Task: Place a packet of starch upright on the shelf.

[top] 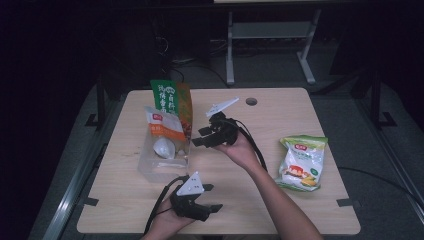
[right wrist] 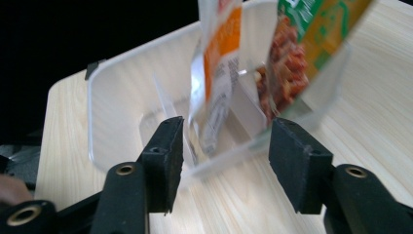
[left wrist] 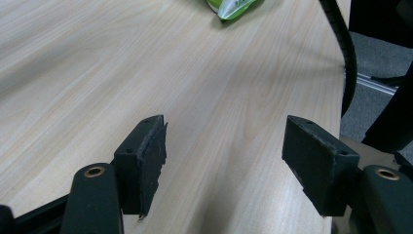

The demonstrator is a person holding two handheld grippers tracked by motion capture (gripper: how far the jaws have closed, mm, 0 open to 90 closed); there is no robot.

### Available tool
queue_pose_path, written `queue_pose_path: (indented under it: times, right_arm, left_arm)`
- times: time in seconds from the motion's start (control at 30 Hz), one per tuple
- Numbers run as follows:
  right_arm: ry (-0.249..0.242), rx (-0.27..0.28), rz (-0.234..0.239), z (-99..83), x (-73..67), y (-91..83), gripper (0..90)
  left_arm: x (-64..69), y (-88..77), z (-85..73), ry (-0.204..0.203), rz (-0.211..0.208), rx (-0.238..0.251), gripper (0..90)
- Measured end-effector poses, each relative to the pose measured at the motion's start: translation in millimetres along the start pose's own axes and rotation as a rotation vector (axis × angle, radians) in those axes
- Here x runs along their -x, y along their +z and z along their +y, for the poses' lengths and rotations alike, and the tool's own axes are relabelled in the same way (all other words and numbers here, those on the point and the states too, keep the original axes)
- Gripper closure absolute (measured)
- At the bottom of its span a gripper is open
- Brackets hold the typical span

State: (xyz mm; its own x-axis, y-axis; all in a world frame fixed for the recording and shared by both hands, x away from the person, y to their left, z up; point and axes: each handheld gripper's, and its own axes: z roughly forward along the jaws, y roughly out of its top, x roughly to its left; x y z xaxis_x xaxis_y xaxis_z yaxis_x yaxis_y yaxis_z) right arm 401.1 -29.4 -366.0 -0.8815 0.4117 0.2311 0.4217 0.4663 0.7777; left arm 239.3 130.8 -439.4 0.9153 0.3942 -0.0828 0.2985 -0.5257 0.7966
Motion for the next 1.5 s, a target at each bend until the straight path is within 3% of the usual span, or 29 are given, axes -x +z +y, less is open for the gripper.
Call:
queue_pose_path:
  times: [0.13, 0.37, 0.83, 0.93, 1.5]
  right_arm:
    - [0.032, -0.011, -0.006, -10.6, 5.9, -14.1, 41.6]
    - [0.048, -0.024, -0.036, -28.7, 12.5, -36.3, 39.7]
    - [0.102, -0.038, -0.075, -57.9, 22.5, -66.8, 34.6]
    - [0.111, -0.05, -0.081, -64.5, 23.9, -73.3, 34.3]
    - [0.192, -0.045, -0.169, -99.7, 32.5, -121.4, 31.2]
  left_arm:
    - [-0.7, -0.3, -0.1, -0.002, 0.006, -0.004, 30.9]
    - [-1.7, -0.7, -0.4, -0.008, 0.009, -0.002, 30.4]
    - [-2.2, -0.1, -0.8, -0.017, 0.012, 0.005, 30.3]
    - [-3.4, -0.5, -0.8, -0.004, 0.013, 0.005, 30.3]
    - [-4.4, -2.3, 0.0, -0.011, 0.016, 0.001, 30.3]
